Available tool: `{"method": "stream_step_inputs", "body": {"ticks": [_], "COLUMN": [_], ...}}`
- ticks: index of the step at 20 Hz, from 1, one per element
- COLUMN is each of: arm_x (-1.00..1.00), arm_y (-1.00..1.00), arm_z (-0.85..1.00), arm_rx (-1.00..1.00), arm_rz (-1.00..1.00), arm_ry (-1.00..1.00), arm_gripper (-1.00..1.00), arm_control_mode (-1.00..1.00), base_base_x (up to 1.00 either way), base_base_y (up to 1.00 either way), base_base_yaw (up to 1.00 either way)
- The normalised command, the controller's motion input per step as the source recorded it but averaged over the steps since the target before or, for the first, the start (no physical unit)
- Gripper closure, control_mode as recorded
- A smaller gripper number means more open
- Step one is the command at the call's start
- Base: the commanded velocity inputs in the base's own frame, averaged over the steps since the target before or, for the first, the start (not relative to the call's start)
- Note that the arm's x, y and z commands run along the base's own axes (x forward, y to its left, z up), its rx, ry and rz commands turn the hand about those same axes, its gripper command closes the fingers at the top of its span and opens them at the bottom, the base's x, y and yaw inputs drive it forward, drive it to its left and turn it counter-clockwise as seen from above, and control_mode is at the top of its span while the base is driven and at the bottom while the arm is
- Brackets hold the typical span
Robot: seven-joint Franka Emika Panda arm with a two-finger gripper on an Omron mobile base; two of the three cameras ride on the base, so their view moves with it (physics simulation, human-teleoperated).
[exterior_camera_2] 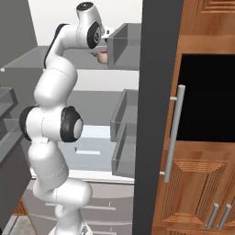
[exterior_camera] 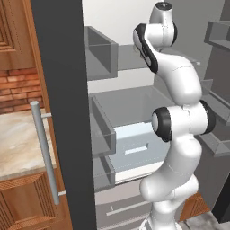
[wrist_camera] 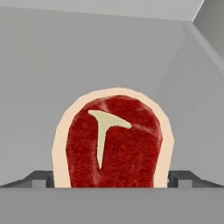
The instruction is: Gather the onion and eggplant from the fridge and place them on a tray on the dining counter. Then gather the chicken drumstick and steak from the fridge and place them on the other tray.
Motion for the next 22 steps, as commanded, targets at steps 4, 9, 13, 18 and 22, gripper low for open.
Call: {"method": "stream_step_inputs", "body": {"ticks": [4, 9, 13, 18, 22], "arm_x": [0.03, -0.04, -0.52, -0.58, -0.65], "arm_y": [0.02, 0.02, -0.01, 0.0, 0.0], "arm_z": [-0.32, -0.22, -0.23, -0.51, -0.14], "arm_rx": [-0.05, -0.03, 0.0, 0.0, 0.01], "arm_rz": [0.0, 0.0, 0.0, 0.02, 0.02], "arm_ry": [0.12, -0.01, -0.18, -0.38, -0.33], "arm_gripper": [1.0, 1.0, 1.0, 1.0, 1.0], "arm_control_mode": [-1.0, -1.0, -1.0, -1.0, -1.0], "base_base_x": [0.0, 0.0, 0.0, 0.0, 0.0], "base_base_y": [0.0, 0.0, 0.0, 0.0, 0.0], "base_base_yaw": [0.0, 0.0, 0.0, 0.0, 0.0]}}
